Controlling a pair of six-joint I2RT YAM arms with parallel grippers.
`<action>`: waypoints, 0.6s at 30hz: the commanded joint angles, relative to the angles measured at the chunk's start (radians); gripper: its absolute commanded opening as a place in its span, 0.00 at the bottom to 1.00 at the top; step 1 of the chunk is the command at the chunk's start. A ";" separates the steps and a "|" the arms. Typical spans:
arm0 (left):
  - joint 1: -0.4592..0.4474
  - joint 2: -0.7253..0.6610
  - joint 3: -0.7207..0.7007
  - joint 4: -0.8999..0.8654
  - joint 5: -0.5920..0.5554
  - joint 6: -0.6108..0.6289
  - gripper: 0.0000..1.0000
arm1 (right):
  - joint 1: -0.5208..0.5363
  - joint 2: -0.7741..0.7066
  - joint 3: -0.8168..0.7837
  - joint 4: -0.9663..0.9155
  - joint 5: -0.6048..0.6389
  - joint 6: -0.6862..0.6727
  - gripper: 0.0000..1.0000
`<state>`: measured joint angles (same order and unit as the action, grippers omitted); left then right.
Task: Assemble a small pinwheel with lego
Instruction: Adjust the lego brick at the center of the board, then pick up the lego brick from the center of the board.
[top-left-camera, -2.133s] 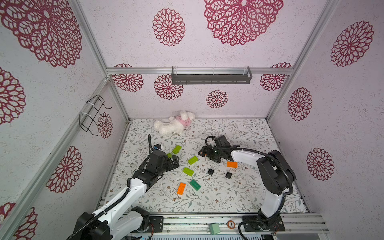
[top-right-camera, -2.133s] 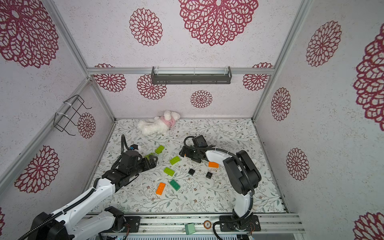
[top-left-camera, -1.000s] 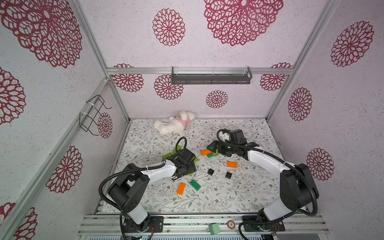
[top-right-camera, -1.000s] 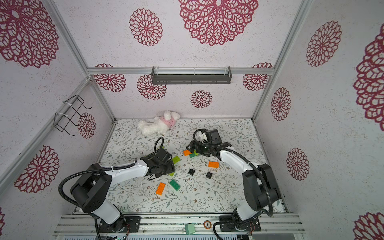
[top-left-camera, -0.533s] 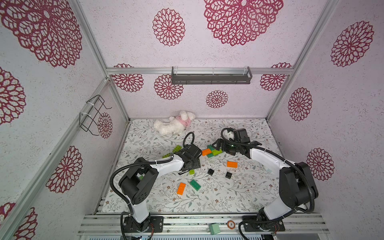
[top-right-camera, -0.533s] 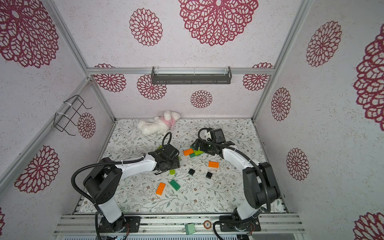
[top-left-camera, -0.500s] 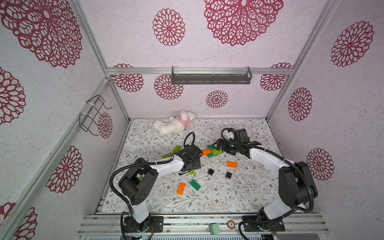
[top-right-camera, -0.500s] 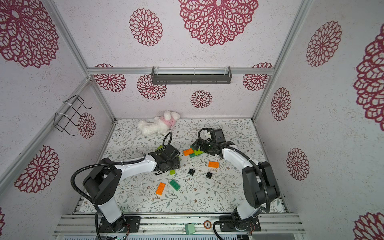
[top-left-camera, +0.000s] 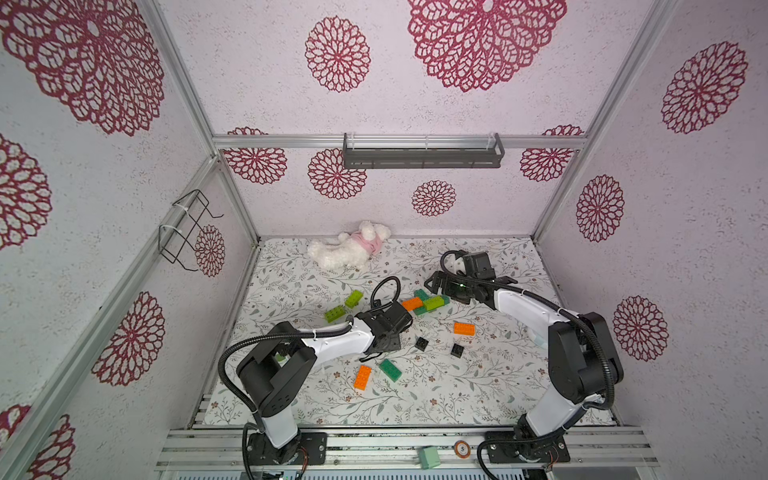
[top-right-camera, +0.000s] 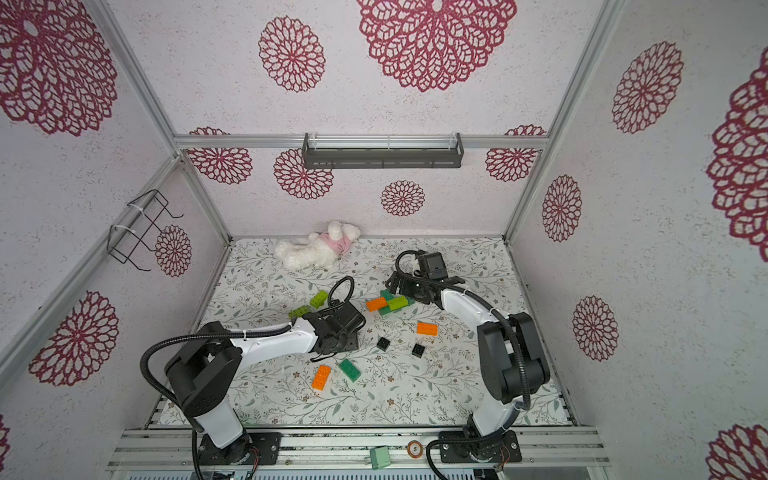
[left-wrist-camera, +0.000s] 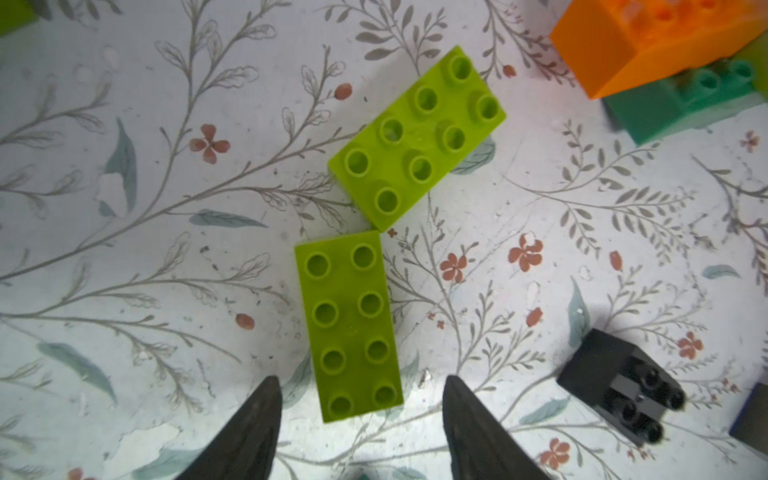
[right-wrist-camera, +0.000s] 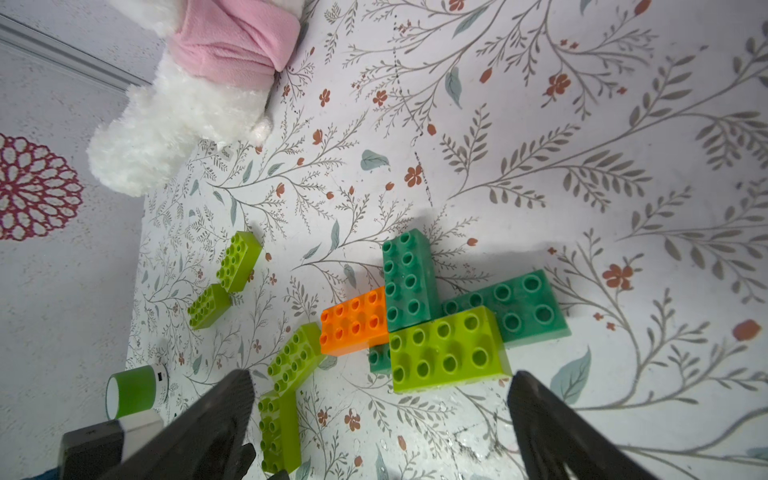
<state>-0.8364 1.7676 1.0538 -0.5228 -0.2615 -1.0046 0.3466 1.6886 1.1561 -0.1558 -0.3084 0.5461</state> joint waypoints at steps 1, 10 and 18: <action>0.002 0.024 0.021 -0.002 -0.028 -0.022 0.59 | -0.005 -0.003 0.024 0.003 0.003 0.001 0.99; 0.008 0.061 0.028 0.014 -0.011 -0.031 0.42 | -0.005 -0.015 0.028 -0.029 0.021 -0.025 0.99; 0.019 0.055 0.006 0.009 -0.014 -0.054 0.34 | -0.005 0.015 0.066 -0.033 0.020 -0.031 0.99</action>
<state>-0.8284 1.8221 1.0641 -0.5144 -0.2573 -1.0306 0.3466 1.7020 1.1809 -0.1860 -0.3058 0.5385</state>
